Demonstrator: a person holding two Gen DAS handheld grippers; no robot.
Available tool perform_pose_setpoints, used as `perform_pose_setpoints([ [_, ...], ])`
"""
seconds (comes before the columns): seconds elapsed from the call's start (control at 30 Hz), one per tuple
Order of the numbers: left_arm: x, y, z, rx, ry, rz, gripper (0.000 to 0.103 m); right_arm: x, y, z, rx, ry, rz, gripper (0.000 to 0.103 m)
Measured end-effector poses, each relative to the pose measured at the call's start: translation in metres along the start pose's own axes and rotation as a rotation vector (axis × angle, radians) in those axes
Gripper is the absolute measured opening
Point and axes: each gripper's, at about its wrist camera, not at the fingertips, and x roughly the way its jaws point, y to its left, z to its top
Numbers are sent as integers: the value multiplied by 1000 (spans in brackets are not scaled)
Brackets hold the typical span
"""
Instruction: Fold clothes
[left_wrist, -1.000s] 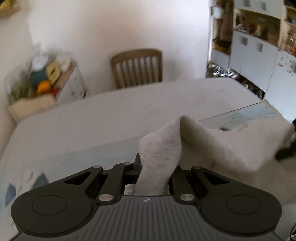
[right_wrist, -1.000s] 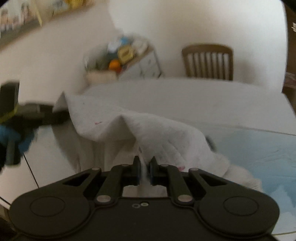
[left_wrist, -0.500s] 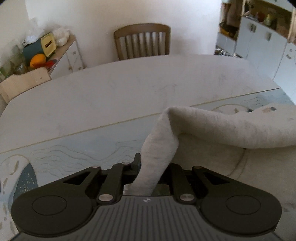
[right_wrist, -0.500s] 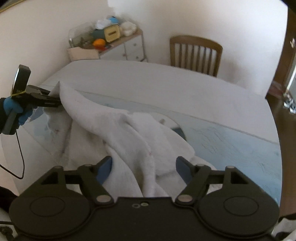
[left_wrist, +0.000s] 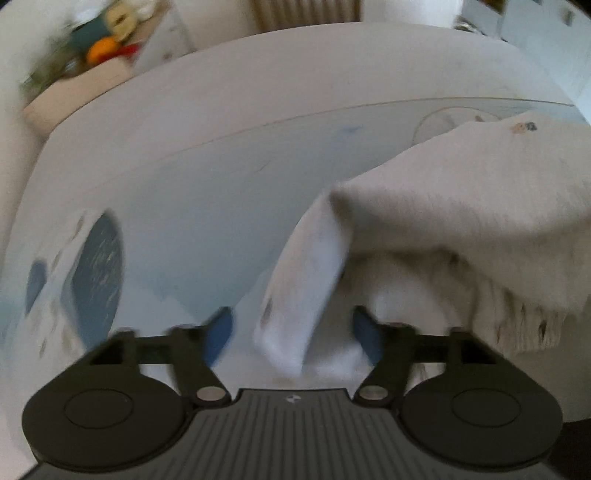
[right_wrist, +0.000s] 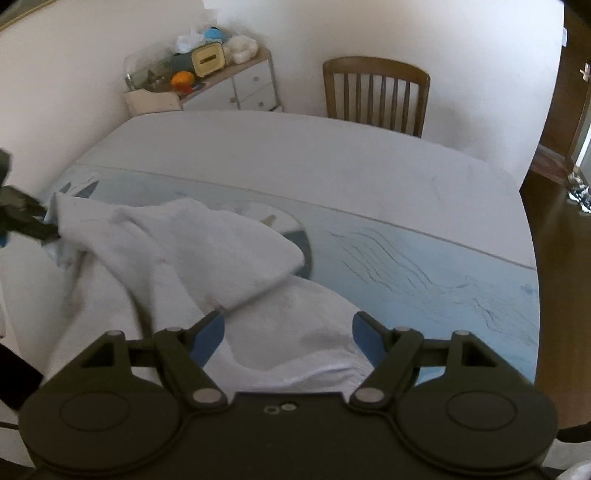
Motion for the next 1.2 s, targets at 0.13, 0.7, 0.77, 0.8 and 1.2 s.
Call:
perform_pose_setpoints([
  [0.13, -6, 3, -30, -124, 71, -39, 75, 12, -3, -5, -28, 13, 31, 103],
  [0.7, 24, -59, -69, -674, -25, -160, 75, 14, 31, -23, -528, 134, 249, 103],
  [0.77, 31, -62, -63, -688, -24, -142, 75, 21, 33, -22, -539, 127, 251, 103],
  [0.8, 32, -65, -62, -697, -27, -124, 75, 24, 34, -22, -545, 123, 252, 103],
  [1.2, 26, -60, -30, -536, -106, 80, 19, 35, 24, 13, -477, 39, 163, 103],
])
